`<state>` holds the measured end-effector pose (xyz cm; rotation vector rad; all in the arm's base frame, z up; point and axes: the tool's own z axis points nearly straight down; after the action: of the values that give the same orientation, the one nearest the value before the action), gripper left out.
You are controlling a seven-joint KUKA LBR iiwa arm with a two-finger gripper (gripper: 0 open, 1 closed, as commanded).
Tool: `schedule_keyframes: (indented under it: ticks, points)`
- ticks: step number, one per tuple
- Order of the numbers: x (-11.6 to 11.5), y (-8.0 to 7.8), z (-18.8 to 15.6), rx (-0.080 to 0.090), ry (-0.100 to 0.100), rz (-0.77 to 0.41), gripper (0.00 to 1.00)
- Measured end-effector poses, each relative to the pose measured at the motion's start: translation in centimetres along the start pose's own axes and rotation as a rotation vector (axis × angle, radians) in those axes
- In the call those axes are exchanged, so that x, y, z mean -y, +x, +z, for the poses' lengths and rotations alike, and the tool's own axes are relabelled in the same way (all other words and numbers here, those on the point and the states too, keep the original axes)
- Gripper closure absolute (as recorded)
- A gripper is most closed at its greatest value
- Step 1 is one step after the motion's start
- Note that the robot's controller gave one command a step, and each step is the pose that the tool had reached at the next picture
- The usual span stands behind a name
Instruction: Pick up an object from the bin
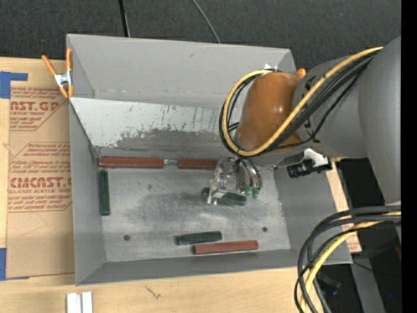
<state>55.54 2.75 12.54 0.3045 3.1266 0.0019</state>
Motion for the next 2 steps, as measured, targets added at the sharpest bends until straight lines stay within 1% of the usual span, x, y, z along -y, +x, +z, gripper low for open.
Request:
schedule_keyframes:
  ticks: [2]
  points:
    - [0.0, 0.2, -3.4, -0.005, 0.002, 0.0, 1.0]
